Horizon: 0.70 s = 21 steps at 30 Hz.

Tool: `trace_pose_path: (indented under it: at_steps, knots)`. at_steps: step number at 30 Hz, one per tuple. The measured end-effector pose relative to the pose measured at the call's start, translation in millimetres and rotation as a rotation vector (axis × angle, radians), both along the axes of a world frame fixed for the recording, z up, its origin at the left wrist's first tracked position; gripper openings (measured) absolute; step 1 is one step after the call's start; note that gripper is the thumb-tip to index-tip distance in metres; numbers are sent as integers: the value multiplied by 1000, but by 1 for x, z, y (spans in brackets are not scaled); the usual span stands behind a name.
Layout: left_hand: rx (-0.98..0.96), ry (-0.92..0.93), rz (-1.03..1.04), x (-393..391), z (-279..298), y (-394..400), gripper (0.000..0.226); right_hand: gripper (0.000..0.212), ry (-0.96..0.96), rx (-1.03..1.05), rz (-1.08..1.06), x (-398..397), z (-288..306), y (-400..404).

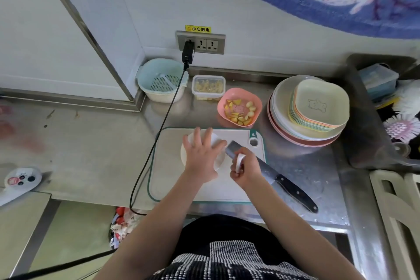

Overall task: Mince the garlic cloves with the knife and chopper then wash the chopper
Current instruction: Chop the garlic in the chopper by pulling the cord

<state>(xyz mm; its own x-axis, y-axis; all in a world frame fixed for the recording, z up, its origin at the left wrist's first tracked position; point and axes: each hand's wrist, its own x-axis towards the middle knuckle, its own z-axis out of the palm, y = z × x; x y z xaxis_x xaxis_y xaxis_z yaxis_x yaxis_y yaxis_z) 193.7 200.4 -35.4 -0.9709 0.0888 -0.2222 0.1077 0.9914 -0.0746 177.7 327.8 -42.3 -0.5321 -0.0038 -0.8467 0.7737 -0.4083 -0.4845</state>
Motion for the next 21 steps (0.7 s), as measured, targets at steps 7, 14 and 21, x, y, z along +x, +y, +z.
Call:
trace_pose_path:
  at_steps: [7, 14, 21]
  knots:
    - [8, 3, 46, 0, -1, -9, 90, 43, -79, -125, -660, -12, -11, 104]
    - [0, -24, 16, -4, 2, -14, 86, 20, 204, 434, 781, -12, 1, 45]
    - [24, 2, 32, 3, -3, -12, 77, 37, 430, 741, 1254, -7, -3, -7]
